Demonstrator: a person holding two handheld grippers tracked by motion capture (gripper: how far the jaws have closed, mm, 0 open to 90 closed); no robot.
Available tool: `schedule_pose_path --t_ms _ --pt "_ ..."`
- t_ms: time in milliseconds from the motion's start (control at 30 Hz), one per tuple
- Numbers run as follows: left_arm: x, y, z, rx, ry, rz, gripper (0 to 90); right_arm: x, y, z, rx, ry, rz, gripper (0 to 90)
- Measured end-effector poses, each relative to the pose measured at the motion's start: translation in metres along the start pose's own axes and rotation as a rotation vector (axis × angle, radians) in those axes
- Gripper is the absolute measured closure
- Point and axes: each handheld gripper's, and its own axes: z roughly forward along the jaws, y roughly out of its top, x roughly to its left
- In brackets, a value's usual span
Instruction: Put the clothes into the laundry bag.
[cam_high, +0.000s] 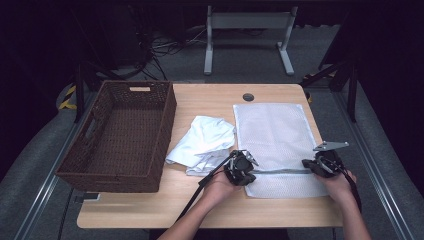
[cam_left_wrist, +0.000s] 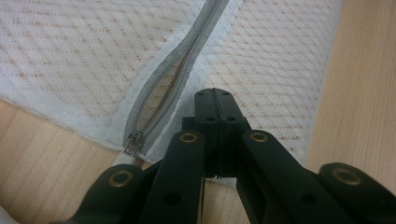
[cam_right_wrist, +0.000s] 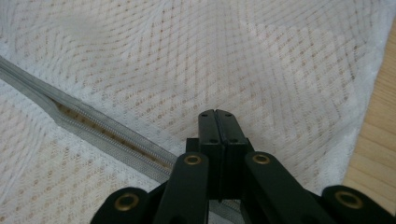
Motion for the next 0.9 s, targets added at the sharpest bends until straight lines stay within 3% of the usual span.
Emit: schedule_pose_path --t_ms 433,500,900 --pt "0.023 -0.016 -0.020 0.022 0.085 -0.052 90.0 0.022 0.002 0.003 0.031 0.054 -0.065 90.0" --pt "0.030 -0.021 -0.027 0.032 0.109 -0.057 89.9 0.036 0.002 0.002 0.047 0.083 -0.102 90.0" --pt "0.059 -0.036 -0.045 0.034 0.151 -0.118 90.0 0.074 0.006 0.003 0.065 0.152 -0.206 90.0"
